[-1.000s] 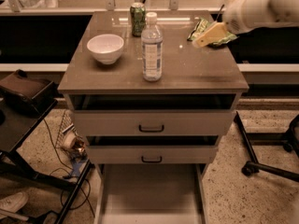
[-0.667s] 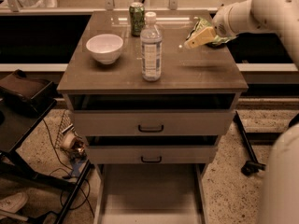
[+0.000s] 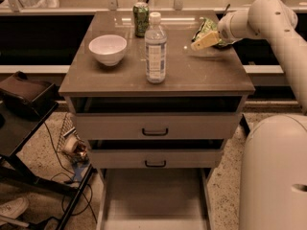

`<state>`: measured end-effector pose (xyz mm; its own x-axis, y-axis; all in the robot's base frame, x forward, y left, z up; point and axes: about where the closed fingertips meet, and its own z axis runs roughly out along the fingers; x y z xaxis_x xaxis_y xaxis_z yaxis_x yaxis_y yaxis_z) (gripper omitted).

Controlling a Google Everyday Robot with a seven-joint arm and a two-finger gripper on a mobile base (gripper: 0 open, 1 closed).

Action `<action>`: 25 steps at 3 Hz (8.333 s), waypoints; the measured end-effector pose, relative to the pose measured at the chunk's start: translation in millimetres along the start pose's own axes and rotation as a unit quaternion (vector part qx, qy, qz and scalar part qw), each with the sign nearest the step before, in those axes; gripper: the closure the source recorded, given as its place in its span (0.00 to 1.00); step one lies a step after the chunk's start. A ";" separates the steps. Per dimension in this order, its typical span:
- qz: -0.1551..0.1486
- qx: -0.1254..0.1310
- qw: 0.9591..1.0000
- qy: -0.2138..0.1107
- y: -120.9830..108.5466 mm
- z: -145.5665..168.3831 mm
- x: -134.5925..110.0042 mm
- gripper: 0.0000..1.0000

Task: Move green jalapeno chip bag near blue plastic bottle

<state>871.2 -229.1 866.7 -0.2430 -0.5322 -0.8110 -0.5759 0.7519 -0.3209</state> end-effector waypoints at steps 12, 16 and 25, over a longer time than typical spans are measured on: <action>0.042 0.043 0.998 -0.009 -58.4 -86.5 -46.2 1.00; -0.126 0.080 0.989 0.012 3.4 -293.5 -6.7 1.00; -0.211 0.066 0.974 -0.054 62.0 -218.2 -47.9 0.00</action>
Offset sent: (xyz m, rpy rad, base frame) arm 0.0529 -0.0194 -0.0005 0.0882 0.0490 -0.2111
